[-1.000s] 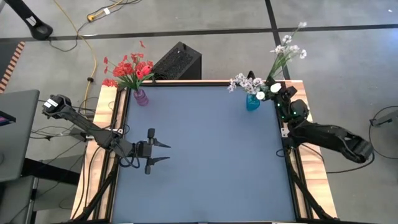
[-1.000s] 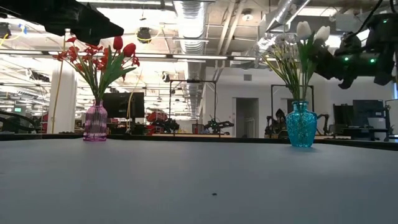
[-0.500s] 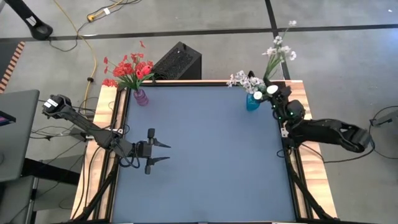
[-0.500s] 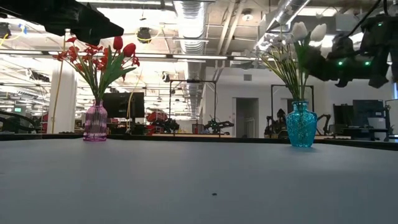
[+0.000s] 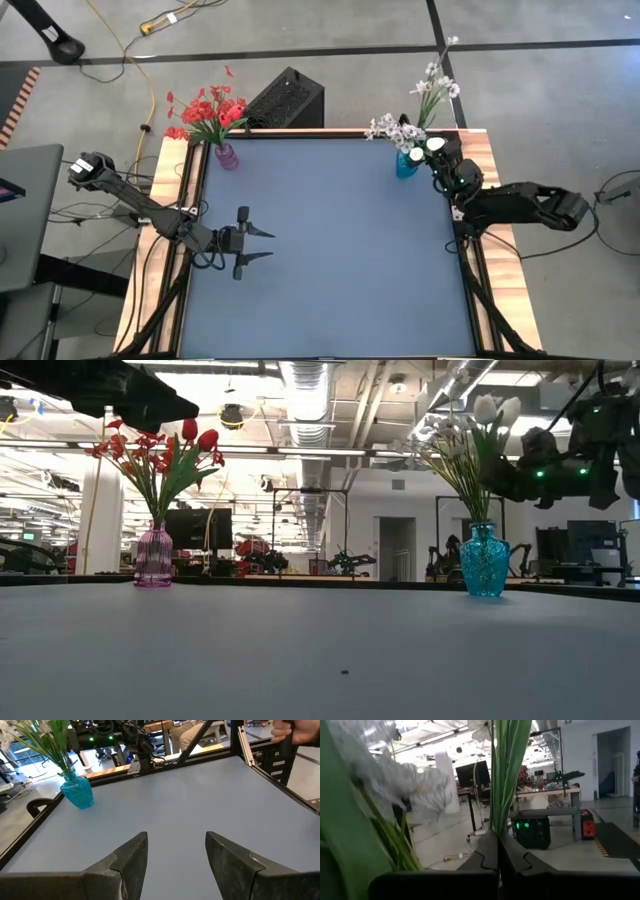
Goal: Sort flowers into vase by color
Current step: Put the white flowers into the blue vase
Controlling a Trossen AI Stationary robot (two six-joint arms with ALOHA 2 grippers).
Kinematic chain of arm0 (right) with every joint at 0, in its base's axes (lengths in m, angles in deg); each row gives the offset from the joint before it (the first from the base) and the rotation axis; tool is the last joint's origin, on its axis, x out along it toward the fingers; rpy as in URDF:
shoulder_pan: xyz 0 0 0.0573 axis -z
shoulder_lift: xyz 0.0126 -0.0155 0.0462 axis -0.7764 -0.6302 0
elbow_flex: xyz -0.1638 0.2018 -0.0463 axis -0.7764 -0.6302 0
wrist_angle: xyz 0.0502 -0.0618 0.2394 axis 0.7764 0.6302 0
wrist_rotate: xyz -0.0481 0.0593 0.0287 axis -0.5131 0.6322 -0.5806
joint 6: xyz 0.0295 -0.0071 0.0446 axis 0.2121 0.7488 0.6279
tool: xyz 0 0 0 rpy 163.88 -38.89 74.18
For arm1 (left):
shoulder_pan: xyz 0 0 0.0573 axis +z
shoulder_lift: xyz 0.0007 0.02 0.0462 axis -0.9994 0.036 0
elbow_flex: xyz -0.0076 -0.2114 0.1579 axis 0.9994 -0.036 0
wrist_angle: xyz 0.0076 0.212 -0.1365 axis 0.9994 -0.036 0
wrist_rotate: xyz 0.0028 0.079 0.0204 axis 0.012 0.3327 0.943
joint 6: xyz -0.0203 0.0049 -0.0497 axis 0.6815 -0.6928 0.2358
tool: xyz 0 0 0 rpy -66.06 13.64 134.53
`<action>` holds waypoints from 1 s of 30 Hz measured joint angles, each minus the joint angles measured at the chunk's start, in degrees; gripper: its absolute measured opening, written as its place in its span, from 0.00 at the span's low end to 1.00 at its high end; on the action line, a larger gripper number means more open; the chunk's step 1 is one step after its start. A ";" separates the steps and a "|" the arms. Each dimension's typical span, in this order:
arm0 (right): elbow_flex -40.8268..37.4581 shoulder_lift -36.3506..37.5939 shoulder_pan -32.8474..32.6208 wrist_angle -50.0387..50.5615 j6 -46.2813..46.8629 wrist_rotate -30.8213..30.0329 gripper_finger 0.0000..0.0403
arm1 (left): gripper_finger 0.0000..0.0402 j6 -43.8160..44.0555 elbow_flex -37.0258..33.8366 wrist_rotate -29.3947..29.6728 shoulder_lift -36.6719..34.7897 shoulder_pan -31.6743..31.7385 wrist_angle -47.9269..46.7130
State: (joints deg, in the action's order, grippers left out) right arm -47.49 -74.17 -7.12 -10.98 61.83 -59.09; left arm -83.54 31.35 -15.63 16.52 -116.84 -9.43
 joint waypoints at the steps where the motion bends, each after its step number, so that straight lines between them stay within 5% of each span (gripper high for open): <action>1: 0.00 -0.22 0.00 0.07 -0.15 0.00 0.06 | 0.47 0.08 0.00 0.00 0.00 0.00 -0.01; 11: 0.00 -0.39 -2.19 0.54 -3.34 1.64 0.18 | 0.47 -0.32 0.00 0.00 0.00 0.00 -0.23; 30: 0.00 6.79 -5.58 10.76 -10.32 -2.86 0.20 | 0.47 -0.37 0.00 -0.58 0.00 0.01 -0.21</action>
State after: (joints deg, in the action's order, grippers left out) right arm -47.49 -67.38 -12.70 -0.22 51.51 -61.95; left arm -83.92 31.35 -16.21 16.52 -116.84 -9.64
